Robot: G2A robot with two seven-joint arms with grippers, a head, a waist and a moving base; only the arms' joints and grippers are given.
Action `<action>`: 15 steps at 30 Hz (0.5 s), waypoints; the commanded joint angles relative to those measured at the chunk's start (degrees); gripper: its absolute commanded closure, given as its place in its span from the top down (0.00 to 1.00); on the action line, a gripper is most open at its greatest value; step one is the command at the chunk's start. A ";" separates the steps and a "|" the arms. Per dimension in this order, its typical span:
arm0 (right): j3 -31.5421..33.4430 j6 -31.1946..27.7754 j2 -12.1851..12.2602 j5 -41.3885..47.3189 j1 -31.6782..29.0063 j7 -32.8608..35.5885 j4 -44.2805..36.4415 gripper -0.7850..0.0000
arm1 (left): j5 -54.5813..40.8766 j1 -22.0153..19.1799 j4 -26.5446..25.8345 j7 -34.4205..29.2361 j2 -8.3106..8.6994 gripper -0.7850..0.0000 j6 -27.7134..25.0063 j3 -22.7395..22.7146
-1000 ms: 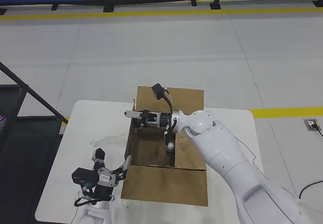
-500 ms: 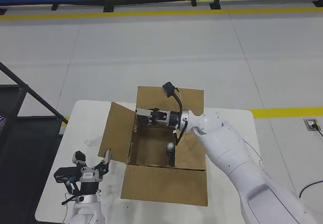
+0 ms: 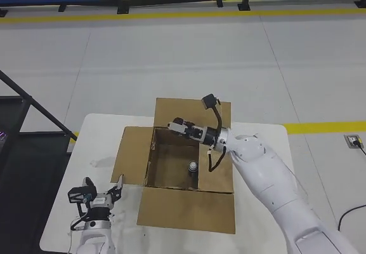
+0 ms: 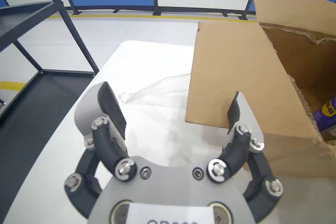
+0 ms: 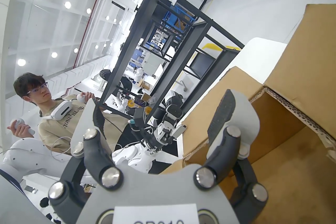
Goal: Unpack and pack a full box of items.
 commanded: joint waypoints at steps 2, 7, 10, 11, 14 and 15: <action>2.28 3.11 1.33 -1.95 -3.39 -0.50 -6.49 1.00 | 0.40 -0.24 0.69 -0.86 -0.17 1.00 1.00 -0.34; 5.17 6.78 2.80 -3.78 -7.67 -0.93 -13.90 1.00 | 0.87 -0.15 0.79 -2.11 -0.46 1.00 1.42 -0.44; 6.69 9.73 3.35 -5.36 -9.10 -3.22 -15.56 1.00 | 0.80 0.23 0.32 -1.67 -0.60 1.00 1.50 -0.94; 6.69 9.73 3.35 -5.36 -9.10 -3.22 -15.56 1.00 | 0.40 0.50 -0.02 -1.21 -0.67 1.00 1.30 -1.09; 6.69 9.73 3.35 -5.36 -9.10 -3.22 -15.56 1.00 | -0.25 1.36 -1.32 -0.35 -0.78 1.00 0.80 -1.82; 6.69 9.73 3.35 -5.36 -9.10 -3.22 -15.56 1.00 | -0.27 1.64 -1.81 -0.43 -0.81 1.00 0.73 -2.07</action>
